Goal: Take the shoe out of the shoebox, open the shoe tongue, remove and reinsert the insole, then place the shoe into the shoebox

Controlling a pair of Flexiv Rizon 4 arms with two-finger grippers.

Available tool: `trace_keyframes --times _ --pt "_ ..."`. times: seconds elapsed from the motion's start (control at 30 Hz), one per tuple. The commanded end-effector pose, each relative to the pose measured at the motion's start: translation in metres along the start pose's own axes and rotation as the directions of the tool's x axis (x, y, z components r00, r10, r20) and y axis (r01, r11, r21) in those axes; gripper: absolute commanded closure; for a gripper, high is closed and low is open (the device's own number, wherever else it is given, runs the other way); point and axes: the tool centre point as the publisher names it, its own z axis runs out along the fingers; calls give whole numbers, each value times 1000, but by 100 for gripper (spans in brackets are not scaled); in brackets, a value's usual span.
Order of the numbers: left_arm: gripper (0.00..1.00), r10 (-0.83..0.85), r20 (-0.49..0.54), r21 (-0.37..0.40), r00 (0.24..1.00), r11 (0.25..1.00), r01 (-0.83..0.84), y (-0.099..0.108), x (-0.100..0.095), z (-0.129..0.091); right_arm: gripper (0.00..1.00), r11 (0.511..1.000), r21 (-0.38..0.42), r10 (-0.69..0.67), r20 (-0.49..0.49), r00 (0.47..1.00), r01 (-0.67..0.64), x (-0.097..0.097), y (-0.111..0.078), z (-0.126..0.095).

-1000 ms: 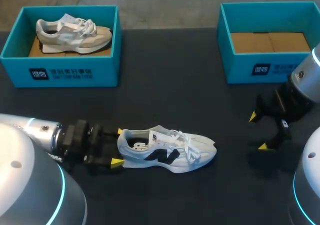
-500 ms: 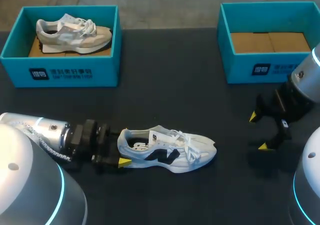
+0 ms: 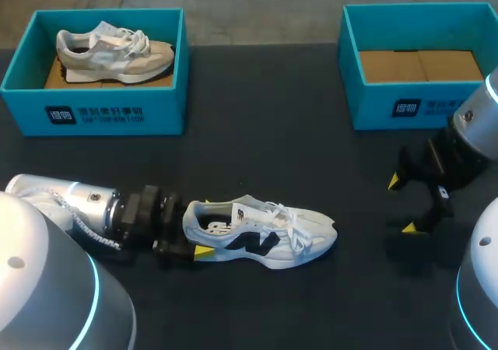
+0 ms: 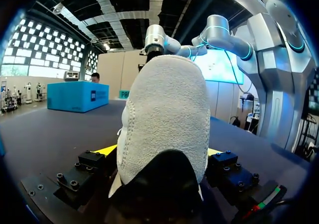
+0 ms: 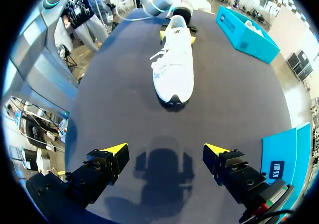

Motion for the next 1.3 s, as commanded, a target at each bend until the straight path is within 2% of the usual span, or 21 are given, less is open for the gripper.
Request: trace_keyframes --times 0.03,0.4,0.43,0.47,1.17,1.27,1.3 --pt "0 -3 1 3 1000 1000 3 2 0 5 0 1000 3 1 2 1000 -1 1 0 1" --pt "0 -16 12 8 1000 1000 15 6 1 8 0 1000 3 1 2 1000 -1 1 0 1" --pt "33 -16 14 9 1000 1000 16 6 1 9 0 1000 3 1 2 1000 -1 1 0 1" --pt "100 -16 14 10 1000 1000 16 6 1 9 0 1000 3 1 2 1000 -1 1 0 1" --pt "100 -17 3 13 1000 1000 17 6 2 8 0 1000 3 1 2 1000 -1 1 0 1" --pt "100 -17 3 13 1000 1000 17 6 2 8 0 999 45 -9 17 1000 8 -7 12 -10" --pt "100 -17 3 13 1000 1000 17 6 2 8 0 997 57 -51 41 998 48 -7 20 -14"
